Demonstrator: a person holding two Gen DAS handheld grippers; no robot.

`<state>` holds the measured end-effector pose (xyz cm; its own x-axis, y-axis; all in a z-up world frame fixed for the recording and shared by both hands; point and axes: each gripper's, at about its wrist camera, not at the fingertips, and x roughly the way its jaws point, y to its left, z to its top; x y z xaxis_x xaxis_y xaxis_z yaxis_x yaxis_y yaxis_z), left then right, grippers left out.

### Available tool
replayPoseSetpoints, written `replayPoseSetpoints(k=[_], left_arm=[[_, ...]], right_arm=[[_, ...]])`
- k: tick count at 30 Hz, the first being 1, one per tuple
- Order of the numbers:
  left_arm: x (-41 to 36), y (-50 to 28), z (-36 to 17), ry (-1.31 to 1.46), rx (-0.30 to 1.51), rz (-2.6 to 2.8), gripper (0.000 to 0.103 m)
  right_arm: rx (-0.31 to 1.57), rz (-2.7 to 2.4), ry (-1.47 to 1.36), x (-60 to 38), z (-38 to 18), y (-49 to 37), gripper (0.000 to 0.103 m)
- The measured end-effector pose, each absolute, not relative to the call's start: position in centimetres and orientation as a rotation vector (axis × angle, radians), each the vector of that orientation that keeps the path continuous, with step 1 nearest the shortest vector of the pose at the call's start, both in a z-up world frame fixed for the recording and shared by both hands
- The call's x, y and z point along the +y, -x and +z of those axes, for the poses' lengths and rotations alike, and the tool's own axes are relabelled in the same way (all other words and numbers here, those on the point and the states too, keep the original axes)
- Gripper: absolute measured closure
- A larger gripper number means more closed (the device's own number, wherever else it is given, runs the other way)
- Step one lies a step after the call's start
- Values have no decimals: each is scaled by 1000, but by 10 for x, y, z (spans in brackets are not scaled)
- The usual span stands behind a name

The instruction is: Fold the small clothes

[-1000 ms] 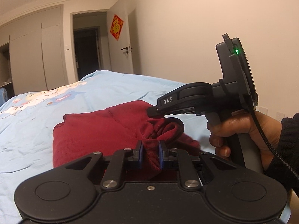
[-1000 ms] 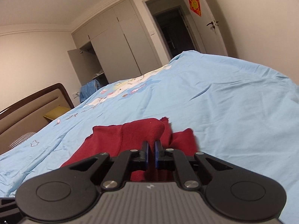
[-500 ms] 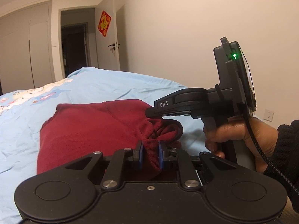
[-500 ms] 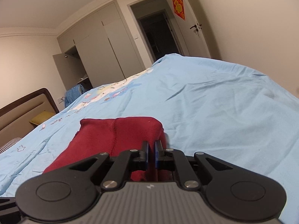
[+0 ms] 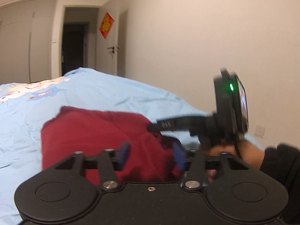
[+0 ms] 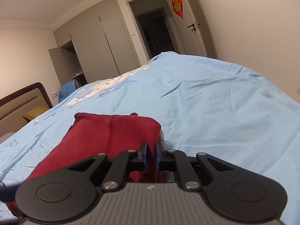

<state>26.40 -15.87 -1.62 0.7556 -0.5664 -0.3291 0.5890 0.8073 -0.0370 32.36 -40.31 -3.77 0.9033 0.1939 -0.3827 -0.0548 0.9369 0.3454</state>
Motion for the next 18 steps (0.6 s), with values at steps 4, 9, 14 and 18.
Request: replayPoseSetpoints(k=[4, 9, 14, 18], left_arm=[[-139, -266, -5, 0, 318, -558, 22], [-114, -279, -3, 66, 338, -349, 1], [-88, -298, -11, 198, 430, -185, 1], [-72, -308, -20, 243, 503, -130, 1]], right_arm=[[423, 95, -327, -403, -34, -315, 54], [392, 102, -325, -400, -23, -293, 16], [375, 137, -263, -378, -18, -270, 0], [385, 124, -186, -360, -25, -256, 0]])
